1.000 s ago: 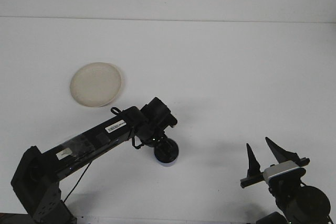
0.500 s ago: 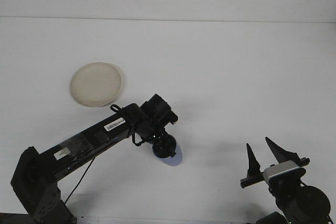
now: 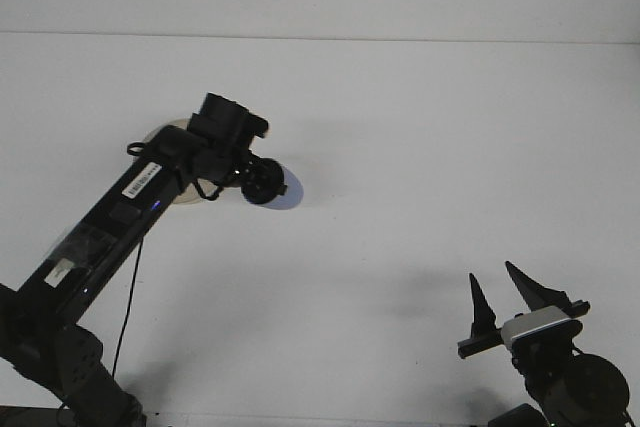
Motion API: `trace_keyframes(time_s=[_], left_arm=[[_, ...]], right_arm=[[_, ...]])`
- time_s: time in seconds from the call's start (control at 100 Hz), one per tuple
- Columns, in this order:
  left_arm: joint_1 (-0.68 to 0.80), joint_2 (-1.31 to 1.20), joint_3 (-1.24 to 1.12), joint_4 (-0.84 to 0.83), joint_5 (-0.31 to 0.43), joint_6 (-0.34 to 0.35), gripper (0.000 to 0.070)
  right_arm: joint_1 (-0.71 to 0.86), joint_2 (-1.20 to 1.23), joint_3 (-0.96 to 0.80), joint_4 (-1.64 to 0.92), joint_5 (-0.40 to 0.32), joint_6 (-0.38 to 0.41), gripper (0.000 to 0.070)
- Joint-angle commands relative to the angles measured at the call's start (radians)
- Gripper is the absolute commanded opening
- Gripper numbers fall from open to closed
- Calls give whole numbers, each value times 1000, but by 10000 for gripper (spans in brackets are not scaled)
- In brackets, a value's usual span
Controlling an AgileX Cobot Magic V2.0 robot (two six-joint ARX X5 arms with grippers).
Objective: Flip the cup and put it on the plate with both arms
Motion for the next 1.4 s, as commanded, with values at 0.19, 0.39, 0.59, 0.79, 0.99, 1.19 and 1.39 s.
trace_keyframes(time_s=[0.19,0.39,0.59,0.79,0.99,1.19,1.39], left_arm=[[233,5,22,28,-10,-5,13],[361,14,22,48,-32,-4,13],[433,56,22,55,-33,-4,13],[445,126,22,62,-59,-5,13],[445,185,22,66,-81,-4,13],[446,210,22,87,-121,3,13],[447,218,22,105,-135,3,13]], right_arm=[[3,-1,3,8,4,6,356],[3,-1,3,8,4,6,356],[3,-1,3,8,4,6,356],[3,-1,3,7,4,6,356],[3,-1,3,7,4,6,356],[3,-1,3,7,4,6,356],[3,-1,3,7,4,6,356]])
